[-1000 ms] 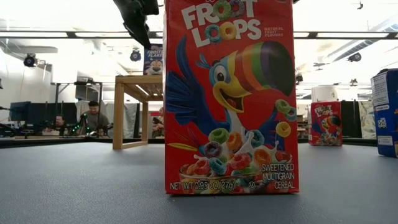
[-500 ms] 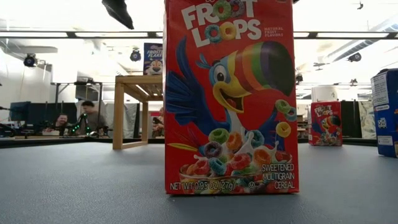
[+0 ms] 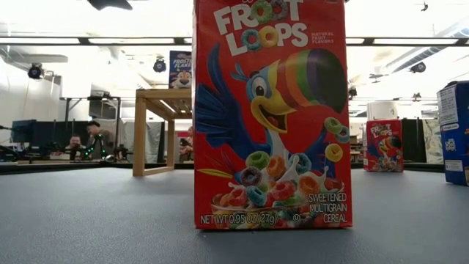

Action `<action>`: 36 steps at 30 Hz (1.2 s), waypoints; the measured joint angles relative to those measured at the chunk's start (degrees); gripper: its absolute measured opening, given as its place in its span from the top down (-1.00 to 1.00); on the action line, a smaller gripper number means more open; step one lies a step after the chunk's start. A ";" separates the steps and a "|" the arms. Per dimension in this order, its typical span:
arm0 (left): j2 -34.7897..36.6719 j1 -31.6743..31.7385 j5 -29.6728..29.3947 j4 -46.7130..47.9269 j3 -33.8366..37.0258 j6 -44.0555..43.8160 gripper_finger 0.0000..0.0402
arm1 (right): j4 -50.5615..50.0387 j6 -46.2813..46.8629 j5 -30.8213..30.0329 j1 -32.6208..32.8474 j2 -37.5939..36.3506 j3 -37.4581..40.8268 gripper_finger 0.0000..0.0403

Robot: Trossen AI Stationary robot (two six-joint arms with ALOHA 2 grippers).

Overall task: Stack cereal on shelf
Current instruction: Put the blue cereal box on the shelf aligned with the other blue cereal boxes

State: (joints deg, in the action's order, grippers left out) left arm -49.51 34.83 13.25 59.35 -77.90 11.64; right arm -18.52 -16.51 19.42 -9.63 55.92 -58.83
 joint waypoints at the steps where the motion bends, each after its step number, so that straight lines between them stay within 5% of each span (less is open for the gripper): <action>1: 1.95 -0.25 0.70 -2.17 2.72 -1.41 0.07 | 0.02 -0.02 0.00 0.00 0.00 0.00 -0.34; 20: 33.32 -4.25 5.82 -39.55 47.28 -17.53 0.08 | 1.20 1.02 -1.52 0.02 0.90 0.02 -0.34; 36: 38.37 -10.93 5.34 -48.83 52.83 -20.48 0.08 | 4.11 1.01 -1.51 0.26 5.33 0.02 -0.34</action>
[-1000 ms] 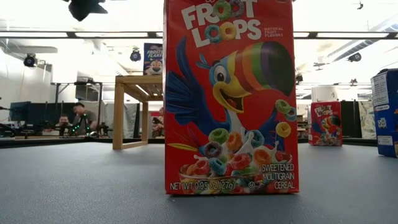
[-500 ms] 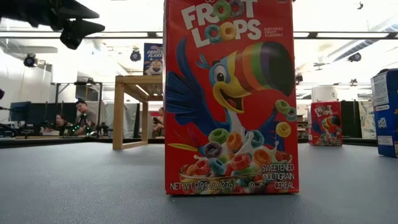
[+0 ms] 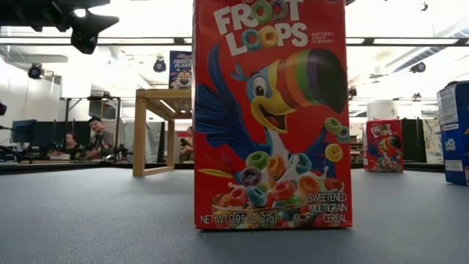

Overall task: Stack cereal on shelf
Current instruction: Put the blue cereal box on the shelf aligned with the other blue cereal boxes

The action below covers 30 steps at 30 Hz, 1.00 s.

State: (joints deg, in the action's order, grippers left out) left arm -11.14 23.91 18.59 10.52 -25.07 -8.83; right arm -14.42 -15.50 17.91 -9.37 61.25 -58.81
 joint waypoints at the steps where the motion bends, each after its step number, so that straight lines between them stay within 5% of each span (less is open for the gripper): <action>1: -0.45 -0.29 -0.02 -0.02 -0.21 -0.11 0.08 | 0.19 -0.05 0.00 0.00 0.32 0.00 -0.34; 21: -13.19 -16.90 -4.69 -8.52 -4.58 2.30 0.19 | 0.26 0.61 0.00 0.00 -2.07 0.00 -0.34; 30: -19.37 -34.17 -21.19 -8.36 -7.69 6.84 0.23 | -1.18 1.39 0.00 0.00 -3.32 0.00 -0.34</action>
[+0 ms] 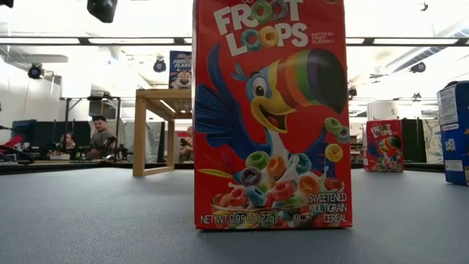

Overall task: Stack cereal on shelf
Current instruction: Put the blue cereal box on the shelf aligned with the other blue cereal boxes

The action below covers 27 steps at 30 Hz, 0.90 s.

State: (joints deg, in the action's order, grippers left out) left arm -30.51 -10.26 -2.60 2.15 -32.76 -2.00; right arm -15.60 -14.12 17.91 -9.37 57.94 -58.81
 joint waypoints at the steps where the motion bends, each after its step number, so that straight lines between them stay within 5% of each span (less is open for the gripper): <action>1: -0.47 -1.98 -2.40 0.00 -0.19 0.53 0.23 | -0.64 0.05 0.02 0.00 -0.41 0.00 -0.34; 9: -1.28 -11.30 -17.72 -0.24 0.62 1.70 0.23 | -20.32 2.89 0.00 0.07 -3.28 -6.46 -0.34; 21: -2.73 -11.34 -17.88 -2.59 1.18 0.67 0.23 | -50.95 23.19 -4.46 6.98 -2.67 -15.82 -0.34; 27: -3.85 -11.34 -17.88 -2.60 1.22 -1.12 0.23 | -61.77 32.03 -15.36 14.52 -2.65 -14.74 -0.34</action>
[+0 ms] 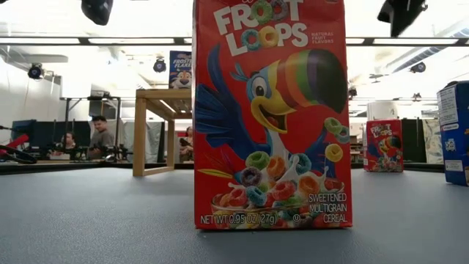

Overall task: Stack cereal on shelf
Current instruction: Put the blue cereal box on the shelf aligned with the other blue cereal boxes

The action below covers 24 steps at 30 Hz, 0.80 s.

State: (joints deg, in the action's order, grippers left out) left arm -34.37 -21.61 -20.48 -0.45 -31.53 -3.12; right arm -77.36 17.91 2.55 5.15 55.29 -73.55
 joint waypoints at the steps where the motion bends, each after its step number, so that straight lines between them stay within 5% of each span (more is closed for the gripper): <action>1: -0.28 0.00 -0.01 0.00 0.02 -0.60 0.23 | 0.01 2.06 -0.67 0.97 -0.01 0.48 -0.34; 24: -6.52 0.00 0.01 -0.46 0.72 -3.43 0.23 | -0.07 17.48 2.84 6.15 0.76 14.26 -0.34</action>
State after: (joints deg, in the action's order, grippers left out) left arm -40.89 -21.61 -20.47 -0.91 -30.81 -6.55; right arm -77.43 35.40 5.39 11.30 56.05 -59.28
